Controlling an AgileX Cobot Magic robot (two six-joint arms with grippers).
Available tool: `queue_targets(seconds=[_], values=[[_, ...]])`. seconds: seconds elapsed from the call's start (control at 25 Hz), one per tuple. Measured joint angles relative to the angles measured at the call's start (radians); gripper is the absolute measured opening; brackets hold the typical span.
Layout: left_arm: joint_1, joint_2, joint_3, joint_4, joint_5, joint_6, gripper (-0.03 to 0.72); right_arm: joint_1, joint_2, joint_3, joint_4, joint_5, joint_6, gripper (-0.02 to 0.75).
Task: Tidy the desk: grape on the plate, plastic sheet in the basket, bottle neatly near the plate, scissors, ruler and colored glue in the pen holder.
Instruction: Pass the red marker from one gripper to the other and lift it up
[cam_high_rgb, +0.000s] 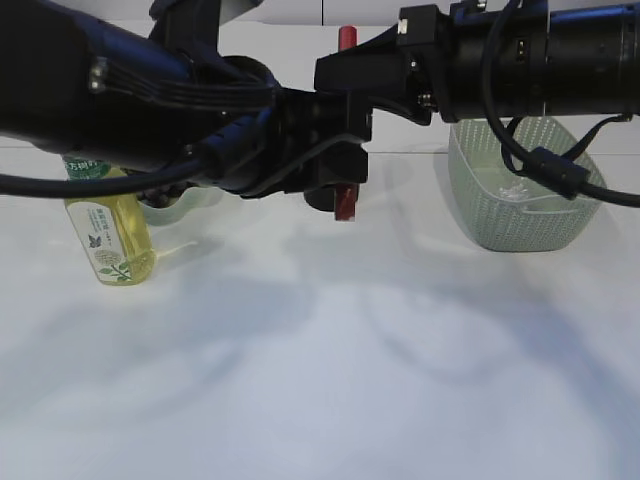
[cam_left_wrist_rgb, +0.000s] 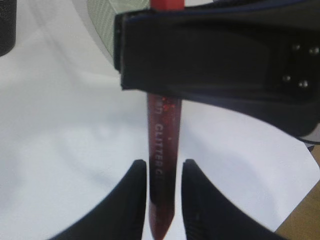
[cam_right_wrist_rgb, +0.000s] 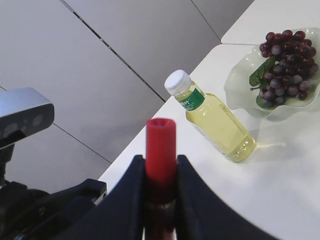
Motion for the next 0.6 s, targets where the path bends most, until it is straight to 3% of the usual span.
queue_targets(seconds=[0.44,0.6], values=[[0.0,0.0,0.0,-0.011,-0.002,0.0,0.201,0.0,0.0,0.0,-0.002,0.0,-0.002,0.134],[0.004,0.0,0.0,-0.045,-0.002,0.0,0.241,0.0,0.0,0.0,-0.005,-0.002,-0.002,0.134]])
